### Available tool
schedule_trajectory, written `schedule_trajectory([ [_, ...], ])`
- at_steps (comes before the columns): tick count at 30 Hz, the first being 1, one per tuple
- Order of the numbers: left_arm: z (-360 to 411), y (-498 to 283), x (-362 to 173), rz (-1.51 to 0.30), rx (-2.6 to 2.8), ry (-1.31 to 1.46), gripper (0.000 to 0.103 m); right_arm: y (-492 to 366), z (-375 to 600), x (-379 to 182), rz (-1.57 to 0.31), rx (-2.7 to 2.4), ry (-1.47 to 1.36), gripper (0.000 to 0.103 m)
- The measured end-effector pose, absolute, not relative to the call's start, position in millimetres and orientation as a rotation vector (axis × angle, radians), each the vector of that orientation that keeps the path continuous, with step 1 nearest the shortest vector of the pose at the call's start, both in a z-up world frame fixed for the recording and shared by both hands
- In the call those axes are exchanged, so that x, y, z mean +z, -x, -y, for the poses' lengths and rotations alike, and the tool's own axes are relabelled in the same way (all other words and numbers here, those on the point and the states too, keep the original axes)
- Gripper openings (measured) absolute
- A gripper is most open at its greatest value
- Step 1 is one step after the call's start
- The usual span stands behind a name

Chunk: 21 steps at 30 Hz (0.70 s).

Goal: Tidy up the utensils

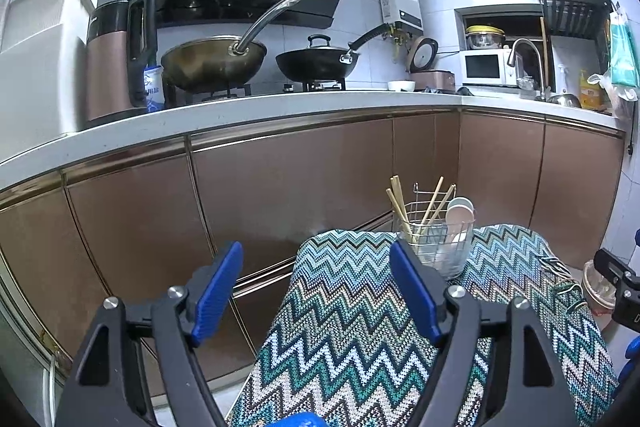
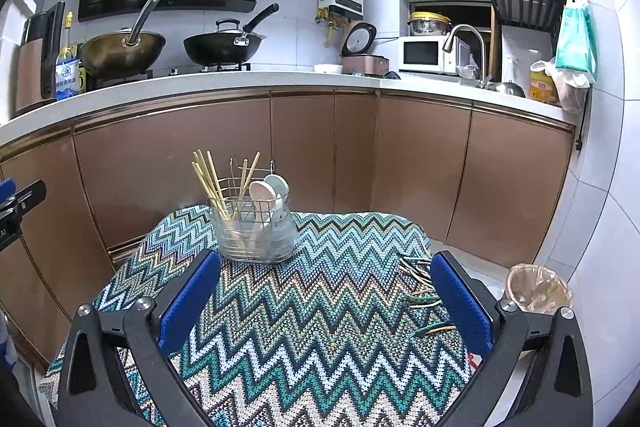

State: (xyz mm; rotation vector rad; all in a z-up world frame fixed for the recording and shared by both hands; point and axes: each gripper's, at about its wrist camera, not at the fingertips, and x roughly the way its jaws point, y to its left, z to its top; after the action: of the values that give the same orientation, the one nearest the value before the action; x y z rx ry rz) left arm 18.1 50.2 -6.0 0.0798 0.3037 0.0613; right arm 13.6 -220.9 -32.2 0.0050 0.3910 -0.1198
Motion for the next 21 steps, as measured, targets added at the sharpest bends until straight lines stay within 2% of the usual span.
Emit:
schedule_trajectory([
  [21, -50, 5, 6, -0.275, 0.062, -0.079, 0.075, 10, 220, -13, -0.353, -0.17, 0.012, 0.103],
])
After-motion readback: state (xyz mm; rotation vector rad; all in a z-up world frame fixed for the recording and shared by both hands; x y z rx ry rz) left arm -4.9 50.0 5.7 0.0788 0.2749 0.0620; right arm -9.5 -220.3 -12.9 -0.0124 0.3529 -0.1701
